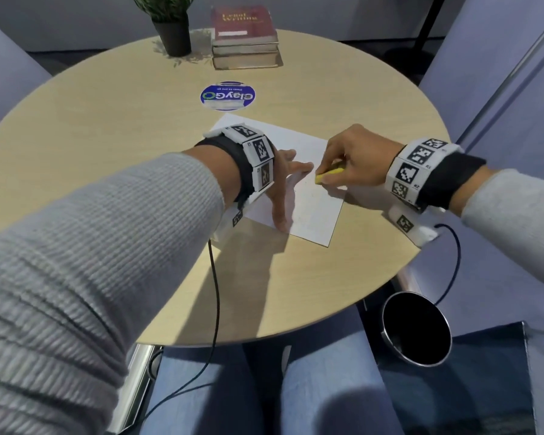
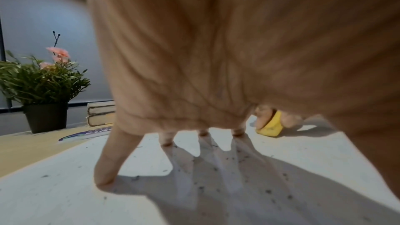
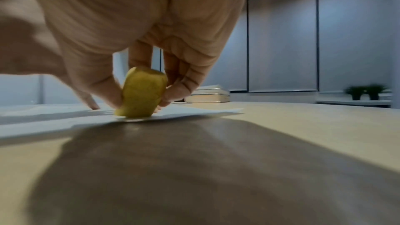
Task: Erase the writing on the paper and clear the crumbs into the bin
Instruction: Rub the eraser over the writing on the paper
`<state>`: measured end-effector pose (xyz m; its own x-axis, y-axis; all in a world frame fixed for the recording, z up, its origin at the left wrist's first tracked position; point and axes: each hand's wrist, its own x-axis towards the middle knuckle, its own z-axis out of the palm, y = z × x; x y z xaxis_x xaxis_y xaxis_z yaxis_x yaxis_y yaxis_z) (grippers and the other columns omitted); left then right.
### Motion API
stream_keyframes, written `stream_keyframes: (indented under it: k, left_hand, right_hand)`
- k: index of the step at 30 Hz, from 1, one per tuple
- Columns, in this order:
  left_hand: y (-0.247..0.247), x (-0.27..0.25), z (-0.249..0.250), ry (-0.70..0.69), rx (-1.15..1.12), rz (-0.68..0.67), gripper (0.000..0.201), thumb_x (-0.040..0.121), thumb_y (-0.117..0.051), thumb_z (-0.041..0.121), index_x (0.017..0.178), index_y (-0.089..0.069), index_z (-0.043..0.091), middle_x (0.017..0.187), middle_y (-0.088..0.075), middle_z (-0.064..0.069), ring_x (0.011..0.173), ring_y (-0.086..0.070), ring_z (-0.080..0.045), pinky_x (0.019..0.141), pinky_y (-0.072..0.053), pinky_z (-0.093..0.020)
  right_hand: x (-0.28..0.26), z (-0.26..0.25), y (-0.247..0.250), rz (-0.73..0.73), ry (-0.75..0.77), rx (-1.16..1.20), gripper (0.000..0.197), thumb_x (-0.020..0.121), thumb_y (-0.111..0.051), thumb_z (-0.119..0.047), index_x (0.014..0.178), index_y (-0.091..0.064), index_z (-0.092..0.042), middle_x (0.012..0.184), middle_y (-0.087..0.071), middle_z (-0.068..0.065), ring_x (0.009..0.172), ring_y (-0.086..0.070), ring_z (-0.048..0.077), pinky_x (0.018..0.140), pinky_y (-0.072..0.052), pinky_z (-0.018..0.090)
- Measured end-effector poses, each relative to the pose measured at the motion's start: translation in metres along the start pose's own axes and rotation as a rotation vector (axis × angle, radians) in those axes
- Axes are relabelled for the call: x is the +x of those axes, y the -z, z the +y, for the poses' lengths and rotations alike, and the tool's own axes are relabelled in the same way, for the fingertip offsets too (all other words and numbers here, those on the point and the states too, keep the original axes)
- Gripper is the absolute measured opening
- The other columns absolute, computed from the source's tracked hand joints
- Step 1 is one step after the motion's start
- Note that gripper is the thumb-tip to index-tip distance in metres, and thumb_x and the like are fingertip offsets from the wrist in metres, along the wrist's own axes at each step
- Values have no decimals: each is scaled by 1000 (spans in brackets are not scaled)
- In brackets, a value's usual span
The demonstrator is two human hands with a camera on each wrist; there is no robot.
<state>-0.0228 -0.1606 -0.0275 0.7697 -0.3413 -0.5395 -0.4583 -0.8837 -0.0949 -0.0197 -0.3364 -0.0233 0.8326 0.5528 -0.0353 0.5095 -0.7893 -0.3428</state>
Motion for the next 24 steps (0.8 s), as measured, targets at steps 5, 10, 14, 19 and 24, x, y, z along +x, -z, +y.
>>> stream_keyframes:
  k: [5, 10, 14, 19, 24]
  left_hand:
    - [0, -1, 1, 3, 40, 15, 126, 61, -81, 53, 151, 3, 30, 158, 11, -2, 146, 5, -23, 116, -6, -46]
    - [4, -14, 2, -56, -119, 78, 106, 72, -81, 30, 152, -10, 28, 159, 1, -6, 146, -1, -25, 115, -6, -42]
    - [1, -4, 5, 30, 56, -6, 128, 60, -81, 54, 150, 8, 34, 158, 14, -1, 146, 8, -23, 116, -5, -47]
    - [7, -6, 3, 37, 85, -49, 130, 59, -79, 60, 148, 14, 39, 158, 16, 2, 146, 8, -23, 115, -8, -50]
    - [1, -4, 3, 15, 77, -37, 128, 62, -79, 55, 150, 10, 30, 158, 15, -1, 145, 13, -20, 115, -1, -43]
  right_hand:
    - [-22, -31, -19, -134, 220, 18, 14, 76, -75, -24, 86, -78, -15, 73, -63, -13, 65, -56, -3, 66, -38, 7]
    - [-1, 0, -1, -13, 59, -17, 16, 76, -76, -24, 89, -79, -15, 81, -70, 3, 69, -60, 11, 66, -47, 25]
    - [-13, -23, -14, -98, 181, -29, 17, 76, -74, -27, 89, -78, -17, 79, -66, -5, 69, -57, 2, 65, -40, 13]
    - [-15, -23, -12, -121, 215, 49, 18, 76, -74, -29, 89, -78, -17, 75, -63, -9, 69, -60, 3, 65, -41, 17]
    - [-21, -37, -20, -145, 301, -3, 15, 77, -73, -26, 85, -79, -15, 74, -66, -6, 68, -56, -5, 64, -42, 15]
